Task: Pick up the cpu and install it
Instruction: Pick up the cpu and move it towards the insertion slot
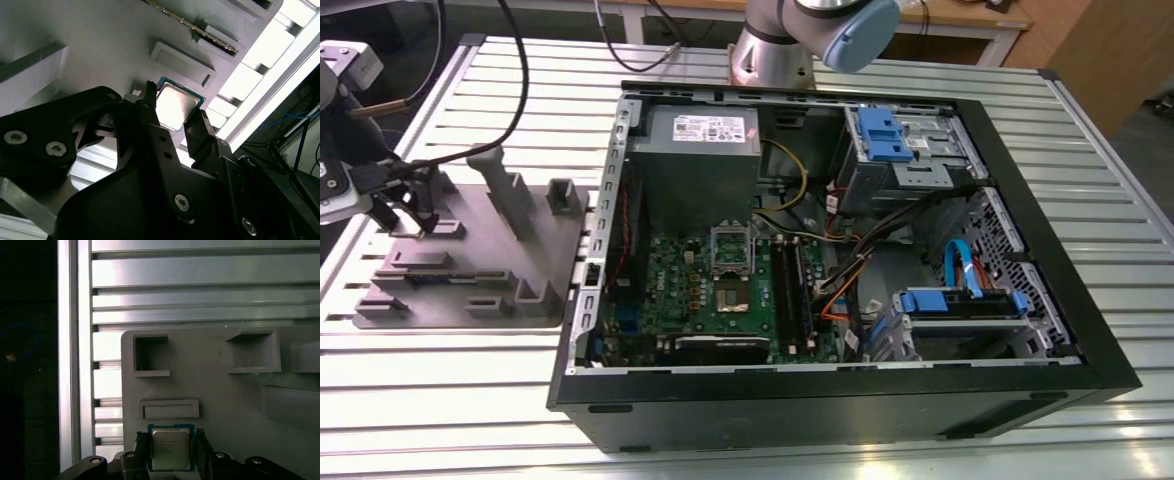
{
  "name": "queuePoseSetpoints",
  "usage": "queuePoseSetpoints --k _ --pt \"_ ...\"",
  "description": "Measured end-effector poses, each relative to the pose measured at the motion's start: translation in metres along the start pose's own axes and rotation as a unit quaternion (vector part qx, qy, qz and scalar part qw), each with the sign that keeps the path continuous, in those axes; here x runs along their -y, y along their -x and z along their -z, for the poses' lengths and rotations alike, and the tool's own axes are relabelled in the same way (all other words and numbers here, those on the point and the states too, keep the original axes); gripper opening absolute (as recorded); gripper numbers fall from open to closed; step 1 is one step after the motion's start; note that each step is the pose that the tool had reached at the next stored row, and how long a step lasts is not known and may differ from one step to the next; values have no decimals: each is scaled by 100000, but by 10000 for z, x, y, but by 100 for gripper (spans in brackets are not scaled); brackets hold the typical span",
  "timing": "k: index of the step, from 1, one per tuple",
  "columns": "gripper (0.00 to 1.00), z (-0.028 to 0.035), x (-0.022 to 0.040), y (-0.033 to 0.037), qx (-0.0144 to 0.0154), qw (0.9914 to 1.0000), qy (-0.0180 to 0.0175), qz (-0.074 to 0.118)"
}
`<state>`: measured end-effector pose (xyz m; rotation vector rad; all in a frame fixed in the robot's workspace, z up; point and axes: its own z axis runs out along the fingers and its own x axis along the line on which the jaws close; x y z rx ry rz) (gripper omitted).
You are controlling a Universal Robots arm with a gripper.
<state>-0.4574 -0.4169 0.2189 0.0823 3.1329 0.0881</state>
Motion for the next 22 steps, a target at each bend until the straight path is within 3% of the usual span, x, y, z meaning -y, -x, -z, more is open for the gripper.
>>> queuePoseSetpoints --k 22 --pt "47 67 -4 0 0 100000 -1 -1"
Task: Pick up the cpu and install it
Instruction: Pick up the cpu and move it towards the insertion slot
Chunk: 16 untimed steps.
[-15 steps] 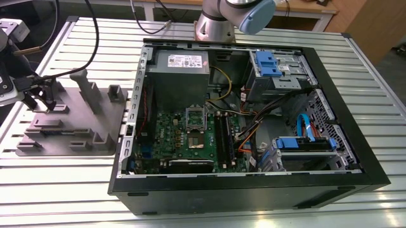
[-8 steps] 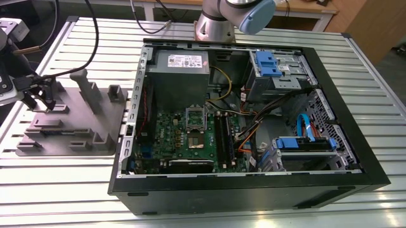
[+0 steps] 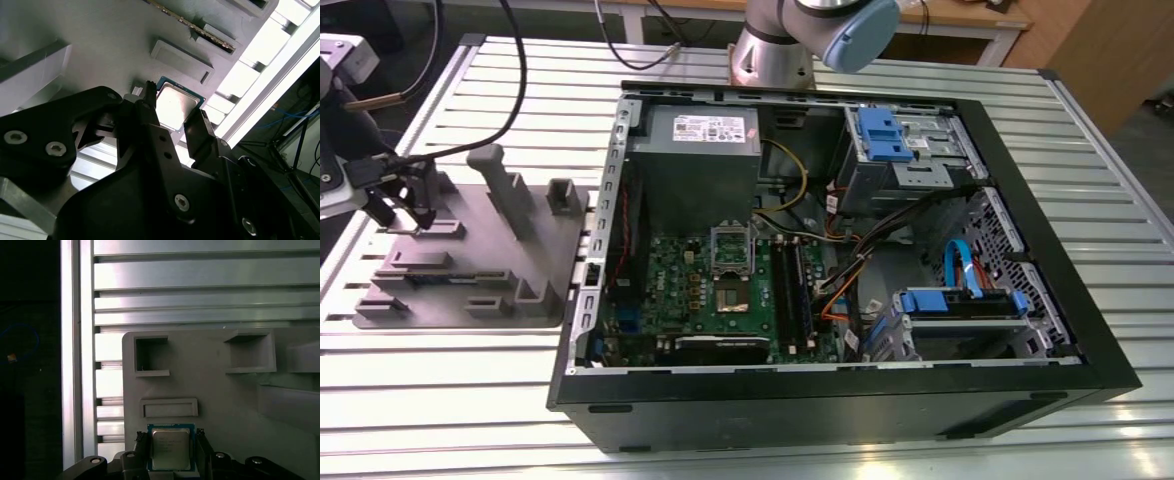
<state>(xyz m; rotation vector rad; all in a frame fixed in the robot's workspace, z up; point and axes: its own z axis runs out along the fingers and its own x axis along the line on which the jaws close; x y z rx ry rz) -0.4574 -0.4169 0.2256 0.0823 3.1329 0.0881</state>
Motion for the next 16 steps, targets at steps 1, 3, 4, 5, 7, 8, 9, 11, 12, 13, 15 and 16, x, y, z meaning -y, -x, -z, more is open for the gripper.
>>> queuePoseSetpoints --k 1,3,4,5,7,8,9,11,12,13,15,16 --pt "47 2 0 0 -3 100000 -2 -1" --pt "47 6 0 0 -6 100000 -3 0" --pt "47 7 -1 0 1 100000 1 -1" --pt "47 9 -1 0 -2 100000 0 0" --pt "47 13 -1 0 2 100000 3 -1" --pt "47 16 -1 0 -3 100000 -2 1" --pt "47 18 -1 0 -2 100000 0 0" --pt "47 22 -1 0 -2 100000 0 0" --pt "47 25 -1 0 -1 100000 -1 1" --pt "47 29 -2 0 -5 100000 -3 -1" --pt "47 35 -2 0 -3 100000 0 -1" --pt "47 39 -2 0 -3 100000 -1 -1"
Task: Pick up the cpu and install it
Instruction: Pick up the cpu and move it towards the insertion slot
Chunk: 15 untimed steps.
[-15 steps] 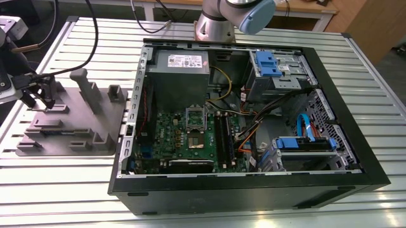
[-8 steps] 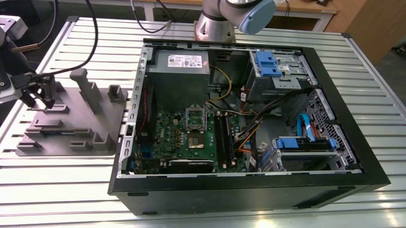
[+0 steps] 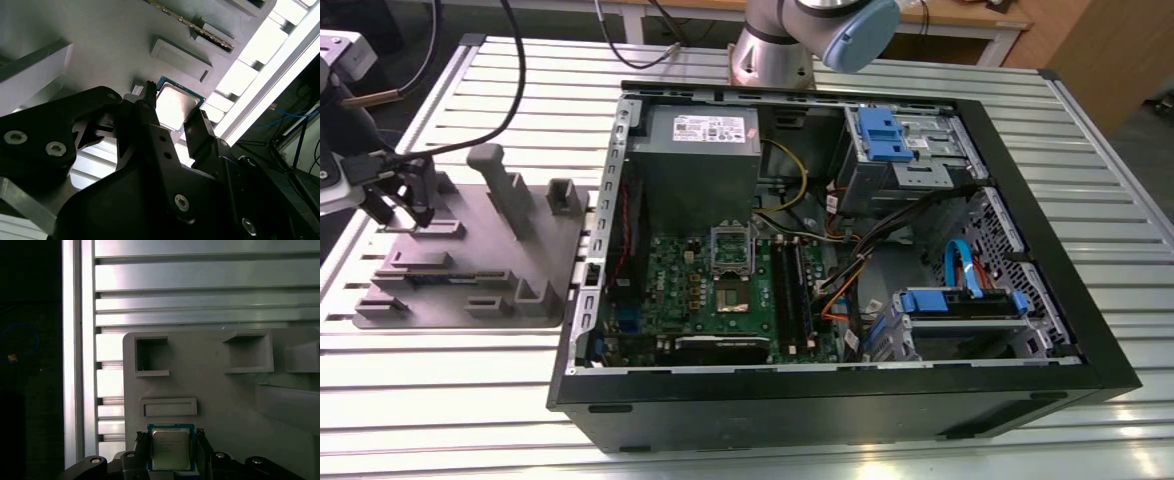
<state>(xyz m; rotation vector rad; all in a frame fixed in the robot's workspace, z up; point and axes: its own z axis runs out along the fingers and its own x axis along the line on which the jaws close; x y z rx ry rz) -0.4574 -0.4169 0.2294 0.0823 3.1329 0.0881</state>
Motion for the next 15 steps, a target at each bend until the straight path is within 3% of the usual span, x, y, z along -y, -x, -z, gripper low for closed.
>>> queuePoseSetpoints --k 8,10,15 --pt "47 19 -1 0 7 100000 4 3" --pt "47 78 -4 0 3 100000 0 2" --pt "47 80 -5 0 1 100000 0 1"
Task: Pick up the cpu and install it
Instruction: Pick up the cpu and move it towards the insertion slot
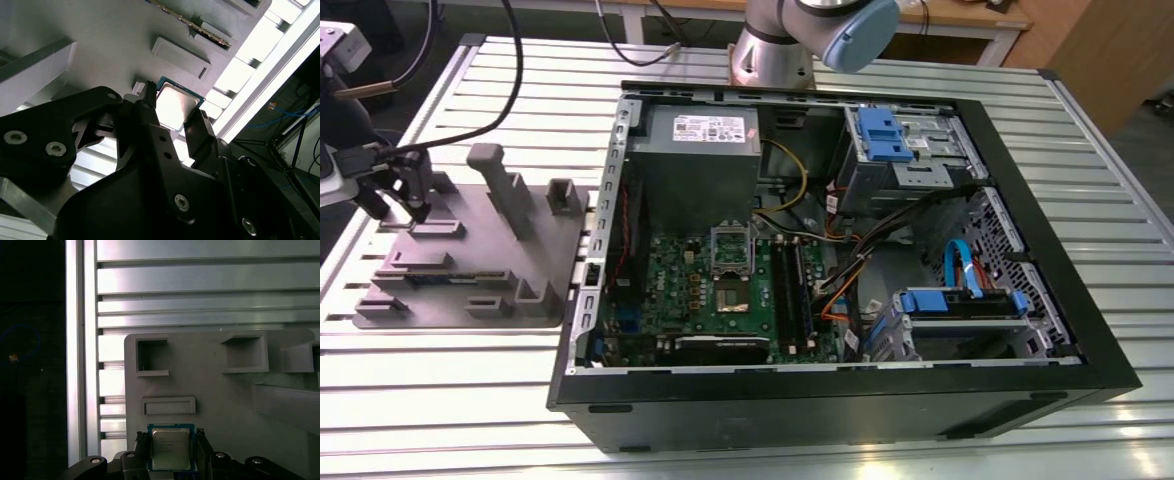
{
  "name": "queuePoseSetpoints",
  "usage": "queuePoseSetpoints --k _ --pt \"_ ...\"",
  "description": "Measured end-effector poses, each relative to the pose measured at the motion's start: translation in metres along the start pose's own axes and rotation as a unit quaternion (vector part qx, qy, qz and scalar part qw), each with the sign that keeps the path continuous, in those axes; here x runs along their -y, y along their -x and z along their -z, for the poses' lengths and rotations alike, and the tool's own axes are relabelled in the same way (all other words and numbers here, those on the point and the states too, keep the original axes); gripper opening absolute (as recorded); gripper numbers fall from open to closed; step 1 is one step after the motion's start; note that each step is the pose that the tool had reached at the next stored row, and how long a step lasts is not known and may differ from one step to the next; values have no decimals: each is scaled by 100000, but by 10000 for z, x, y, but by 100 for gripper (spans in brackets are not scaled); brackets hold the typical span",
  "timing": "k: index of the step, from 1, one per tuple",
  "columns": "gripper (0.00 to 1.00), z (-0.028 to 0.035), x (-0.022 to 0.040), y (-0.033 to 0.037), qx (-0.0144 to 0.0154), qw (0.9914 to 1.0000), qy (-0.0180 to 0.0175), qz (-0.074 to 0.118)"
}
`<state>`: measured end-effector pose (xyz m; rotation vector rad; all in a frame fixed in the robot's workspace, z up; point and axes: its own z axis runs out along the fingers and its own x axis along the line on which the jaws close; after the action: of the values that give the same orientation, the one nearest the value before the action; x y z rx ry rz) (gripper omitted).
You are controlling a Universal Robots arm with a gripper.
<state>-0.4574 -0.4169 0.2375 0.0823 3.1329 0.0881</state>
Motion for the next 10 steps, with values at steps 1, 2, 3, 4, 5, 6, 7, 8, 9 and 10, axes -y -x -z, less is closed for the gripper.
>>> queuePoseSetpoints --k 1,2,3,4,5,6,7,8,9,10 --pt "47 7 0 0 1 100000 0 1" --pt "47 8 0 0 2 100000 2 1" --pt "47 9 0 0 2 100000 2 0" --pt "47 10 -1 0 5 100000 3 0" --pt "47 12 -1 0 -3 100000 0 1" --pt "47 13 -1 0 3 100000 2 0" --pt "47 15 -1 0 0 100000 0 0" --pt "47 17 -1 0 -1 100000 -1 1" --pt "47 20 -1 0 1 100000 2 1" --pt "47 22 -1 0 2 100000 3 0"
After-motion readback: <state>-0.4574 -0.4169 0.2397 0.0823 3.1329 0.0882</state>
